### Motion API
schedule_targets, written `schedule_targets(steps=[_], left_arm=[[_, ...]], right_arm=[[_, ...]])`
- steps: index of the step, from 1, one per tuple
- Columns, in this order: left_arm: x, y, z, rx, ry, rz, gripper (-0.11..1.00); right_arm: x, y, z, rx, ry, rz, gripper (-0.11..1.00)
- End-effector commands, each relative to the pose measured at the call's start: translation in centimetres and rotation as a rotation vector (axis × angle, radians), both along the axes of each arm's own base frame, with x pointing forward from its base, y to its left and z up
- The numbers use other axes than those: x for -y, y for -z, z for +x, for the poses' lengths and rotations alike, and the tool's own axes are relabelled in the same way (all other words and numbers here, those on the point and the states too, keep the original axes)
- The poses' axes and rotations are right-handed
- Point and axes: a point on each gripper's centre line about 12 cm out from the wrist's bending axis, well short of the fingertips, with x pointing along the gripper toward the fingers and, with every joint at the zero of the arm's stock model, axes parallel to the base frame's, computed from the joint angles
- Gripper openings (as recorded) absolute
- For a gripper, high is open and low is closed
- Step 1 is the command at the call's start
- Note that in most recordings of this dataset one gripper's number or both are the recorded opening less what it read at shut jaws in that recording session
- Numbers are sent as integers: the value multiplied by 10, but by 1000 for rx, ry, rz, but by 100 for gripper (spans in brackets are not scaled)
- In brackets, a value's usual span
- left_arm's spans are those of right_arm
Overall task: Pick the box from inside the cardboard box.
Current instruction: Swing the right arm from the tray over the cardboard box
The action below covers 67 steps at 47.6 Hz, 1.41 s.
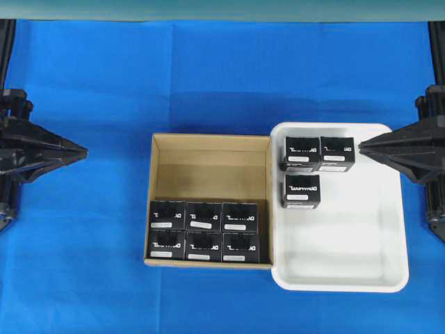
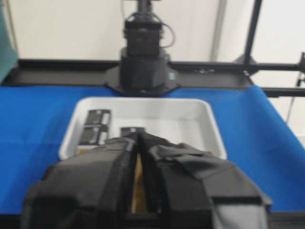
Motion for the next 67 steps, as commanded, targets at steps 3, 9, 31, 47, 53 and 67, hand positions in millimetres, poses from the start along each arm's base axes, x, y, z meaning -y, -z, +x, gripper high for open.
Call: schedule_targets(steps=[3, 9, 31, 47, 53, 67], left_arm=[[3, -8, 3, -6, 18, -3, 16], [4, -12, 4, -14, 20, -5, 5], [6, -18, 5, -28, 29, -3, 0], [6, -20, 2, -20, 28, 0, 0], [5, -21, 2, -17, 27, 2, 0], [5, -22, 1, -11, 27, 0, 0]], right_arm=[[-1, -6, 2, -6, -7, 73, 16], [-1, -3, 6, -112, -4, 198, 8], [-17, -8, 48, -602, -39, 254, 6], [-34, 13, 112, -898, -56, 228, 6], [-37, 19, 136, -989, -54, 222, 6], [-42, 44, 176, -1256, -49, 192, 7]])
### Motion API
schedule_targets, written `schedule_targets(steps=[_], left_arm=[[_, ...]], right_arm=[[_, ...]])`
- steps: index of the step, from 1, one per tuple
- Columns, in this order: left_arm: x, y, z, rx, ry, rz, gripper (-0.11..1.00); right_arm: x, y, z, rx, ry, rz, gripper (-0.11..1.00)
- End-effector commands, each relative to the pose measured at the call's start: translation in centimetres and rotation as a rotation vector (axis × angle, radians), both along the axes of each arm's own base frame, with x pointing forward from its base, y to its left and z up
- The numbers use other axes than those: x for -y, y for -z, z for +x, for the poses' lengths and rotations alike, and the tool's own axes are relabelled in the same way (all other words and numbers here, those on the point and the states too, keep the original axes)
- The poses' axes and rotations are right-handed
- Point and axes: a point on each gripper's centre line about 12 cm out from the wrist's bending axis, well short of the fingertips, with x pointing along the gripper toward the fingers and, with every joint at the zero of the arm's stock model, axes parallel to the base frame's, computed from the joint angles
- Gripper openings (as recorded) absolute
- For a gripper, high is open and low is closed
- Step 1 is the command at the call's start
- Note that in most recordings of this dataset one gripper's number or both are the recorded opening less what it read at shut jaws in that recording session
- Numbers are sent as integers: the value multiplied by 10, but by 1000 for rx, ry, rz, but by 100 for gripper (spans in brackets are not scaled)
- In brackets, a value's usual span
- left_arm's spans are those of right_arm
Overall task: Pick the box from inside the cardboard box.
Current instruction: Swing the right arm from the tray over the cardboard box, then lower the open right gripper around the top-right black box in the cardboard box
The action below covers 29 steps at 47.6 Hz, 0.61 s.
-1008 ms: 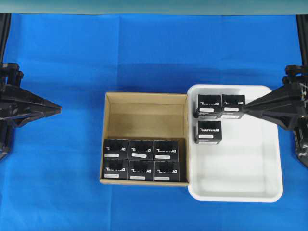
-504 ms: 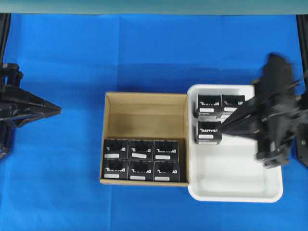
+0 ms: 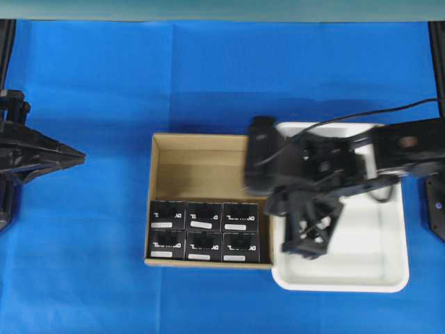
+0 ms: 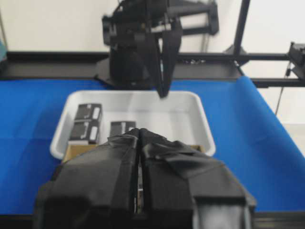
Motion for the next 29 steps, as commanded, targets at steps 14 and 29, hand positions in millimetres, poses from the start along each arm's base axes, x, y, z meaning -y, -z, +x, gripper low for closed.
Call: schedule_targets(steps=[14, 29], left_arm=[[0, -11, 1, 29, -1, 2, 0], [0, -11, 1, 29, 0, 2, 0]], right_arm=[[-3, 25, 28, -146, -41, -21, 10], [-2, 47, 41, -143, -102, -50, 52]])
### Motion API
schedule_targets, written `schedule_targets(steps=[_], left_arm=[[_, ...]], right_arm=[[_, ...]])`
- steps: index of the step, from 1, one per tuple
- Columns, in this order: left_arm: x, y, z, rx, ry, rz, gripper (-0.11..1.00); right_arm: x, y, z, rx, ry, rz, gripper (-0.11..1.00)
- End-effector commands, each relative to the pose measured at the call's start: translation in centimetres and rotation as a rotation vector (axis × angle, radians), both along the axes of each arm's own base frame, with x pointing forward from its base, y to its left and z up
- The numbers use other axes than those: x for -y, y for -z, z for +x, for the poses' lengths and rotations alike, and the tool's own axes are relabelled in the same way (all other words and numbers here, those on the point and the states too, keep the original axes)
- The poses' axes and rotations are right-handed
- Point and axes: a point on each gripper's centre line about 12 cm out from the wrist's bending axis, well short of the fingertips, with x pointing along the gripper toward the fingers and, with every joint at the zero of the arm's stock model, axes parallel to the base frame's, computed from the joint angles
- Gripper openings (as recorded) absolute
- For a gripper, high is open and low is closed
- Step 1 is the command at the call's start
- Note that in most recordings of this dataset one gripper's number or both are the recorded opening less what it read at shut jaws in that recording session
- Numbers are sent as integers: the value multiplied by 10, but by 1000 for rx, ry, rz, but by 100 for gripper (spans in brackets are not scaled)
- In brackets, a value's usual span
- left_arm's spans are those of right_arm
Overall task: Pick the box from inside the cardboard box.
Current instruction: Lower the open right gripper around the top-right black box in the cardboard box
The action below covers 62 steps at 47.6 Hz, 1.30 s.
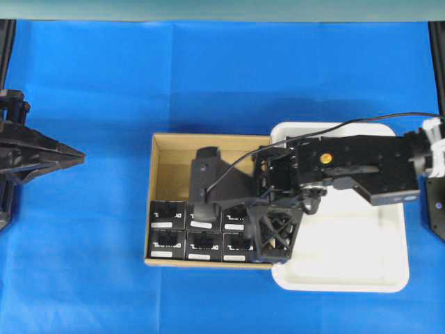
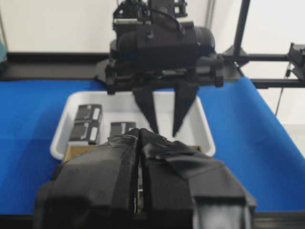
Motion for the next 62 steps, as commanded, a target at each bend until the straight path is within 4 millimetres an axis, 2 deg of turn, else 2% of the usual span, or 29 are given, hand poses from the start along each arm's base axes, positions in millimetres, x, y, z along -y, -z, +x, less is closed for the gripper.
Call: schedule_targets(steps=[1, 6, 9, 11, 29, 44, 62], left_arm=[[0, -11, 1, 29, 0, 4, 0], [0, -11, 2, 28, 0, 4, 0], [0, -11, 1, 29, 0, 2, 0], [0, -11, 1, 29, 0, 2, 0], [0, -9, 2, 11, 0, 1, 0], [0, -8, 2, 3, 2, 1, 0], [1, -9, 1, 3, 3, 1, 0]], right_arm=[[2, 5, 6, 2, 6, -2, 58], [6, 17, 9, -22, 11, -14, 87], [9, 23, 11, -28, 12, -25, 97], [11, 26, 12, -29, 16, -30, 100], [23, 47, 23, -12, 43, -38, 98], [20, 63, 23, -38, 32, -41, 98], [36, 78, 16, -57, 59, -46, 98]])
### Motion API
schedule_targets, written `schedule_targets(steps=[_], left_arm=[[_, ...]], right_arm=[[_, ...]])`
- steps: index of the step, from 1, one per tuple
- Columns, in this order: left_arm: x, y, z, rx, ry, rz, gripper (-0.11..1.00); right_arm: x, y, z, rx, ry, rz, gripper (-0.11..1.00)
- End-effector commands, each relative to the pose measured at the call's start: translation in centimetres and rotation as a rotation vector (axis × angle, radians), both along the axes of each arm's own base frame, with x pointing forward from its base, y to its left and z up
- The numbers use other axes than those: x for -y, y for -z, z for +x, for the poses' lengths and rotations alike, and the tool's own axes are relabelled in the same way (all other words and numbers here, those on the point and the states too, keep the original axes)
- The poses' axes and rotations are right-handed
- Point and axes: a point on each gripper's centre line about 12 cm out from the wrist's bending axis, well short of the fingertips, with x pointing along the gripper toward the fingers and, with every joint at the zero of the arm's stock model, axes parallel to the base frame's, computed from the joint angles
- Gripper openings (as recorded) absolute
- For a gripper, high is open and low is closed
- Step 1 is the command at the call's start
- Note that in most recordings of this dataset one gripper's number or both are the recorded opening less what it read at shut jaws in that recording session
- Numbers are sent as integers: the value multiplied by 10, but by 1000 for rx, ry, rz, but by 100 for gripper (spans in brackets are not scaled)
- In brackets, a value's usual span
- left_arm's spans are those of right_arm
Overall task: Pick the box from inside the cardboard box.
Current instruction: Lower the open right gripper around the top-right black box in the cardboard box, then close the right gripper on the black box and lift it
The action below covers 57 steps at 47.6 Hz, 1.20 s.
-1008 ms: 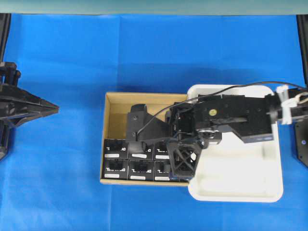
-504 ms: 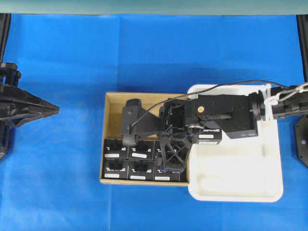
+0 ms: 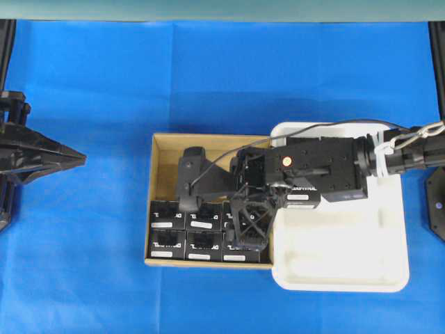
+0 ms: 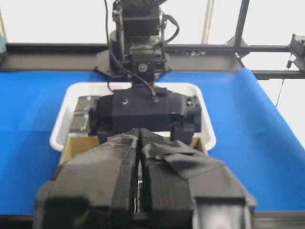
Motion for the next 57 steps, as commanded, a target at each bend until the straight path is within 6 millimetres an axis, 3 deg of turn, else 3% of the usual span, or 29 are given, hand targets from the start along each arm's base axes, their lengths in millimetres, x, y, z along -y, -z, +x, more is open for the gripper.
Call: schedule_targets(steps=[1, 28, 45, 57], left_arm=[[1, -12, 1, 29, 3, 2, 0], [0, -12, 1, 29, 2, 2, 0], [0, -12, 1, 29, 2, 2, 0], [1, -12, 1, 31, 3, 2, 0]], right_arm=[[6, 7, -1, -3, 9, -4, 98], [43, 7, 0, 22, 9, -44, 98], [38, 9, 0, 18, -4, -43, 98], [36, 25, -2, -11, -10, -42, 98]])
